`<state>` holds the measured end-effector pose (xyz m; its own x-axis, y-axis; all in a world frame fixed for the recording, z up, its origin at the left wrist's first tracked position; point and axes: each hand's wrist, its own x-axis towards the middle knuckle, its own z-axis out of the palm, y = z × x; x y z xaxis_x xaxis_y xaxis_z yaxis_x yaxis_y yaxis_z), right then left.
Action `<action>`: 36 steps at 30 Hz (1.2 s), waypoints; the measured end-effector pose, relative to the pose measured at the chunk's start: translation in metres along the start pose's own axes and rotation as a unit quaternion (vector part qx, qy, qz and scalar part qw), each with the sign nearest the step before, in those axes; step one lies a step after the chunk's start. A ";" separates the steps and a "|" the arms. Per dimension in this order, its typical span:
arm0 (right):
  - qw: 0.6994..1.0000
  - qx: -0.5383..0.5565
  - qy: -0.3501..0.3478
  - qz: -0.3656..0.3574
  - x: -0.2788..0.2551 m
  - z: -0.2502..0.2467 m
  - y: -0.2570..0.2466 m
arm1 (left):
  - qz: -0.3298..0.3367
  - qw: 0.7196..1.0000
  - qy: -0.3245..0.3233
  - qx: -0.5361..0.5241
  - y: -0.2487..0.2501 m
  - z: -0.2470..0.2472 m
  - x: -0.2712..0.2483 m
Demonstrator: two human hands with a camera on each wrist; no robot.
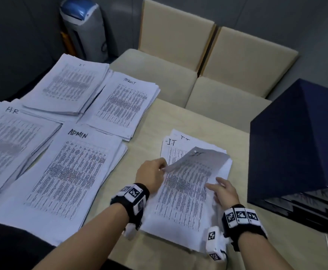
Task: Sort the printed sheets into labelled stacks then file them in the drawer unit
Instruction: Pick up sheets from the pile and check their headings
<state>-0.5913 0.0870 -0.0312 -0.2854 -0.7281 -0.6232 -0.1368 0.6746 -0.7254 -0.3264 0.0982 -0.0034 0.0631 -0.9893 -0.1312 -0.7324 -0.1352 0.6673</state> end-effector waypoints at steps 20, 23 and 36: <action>0.981 0.192 0.016 -0.007 -0.006 -0.025 -0.002 | -0.111 0.993 0.012 0.037 0.008 0.020 0.044; 0.979 0.202 0.018 0.003 -0.009 -0.028 -0.003 | -0.055 0.998 -0.006 -0.015 0.011 0.019 0.040; 0.981 0.179 0.042 -0.058 -0.029 -0.033 -0.009 | -0.149 0.959 -0.019 -0.241 0.013 0.019 0.035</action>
<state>-0.6132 0.1061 0.0031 -0.3676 -0.7742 -0.5152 0.1645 0.4912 -0.8554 -0.3468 0.0630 -0.0135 0.1889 -0.9019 -0.3885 -0.2862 -0.4290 0.8568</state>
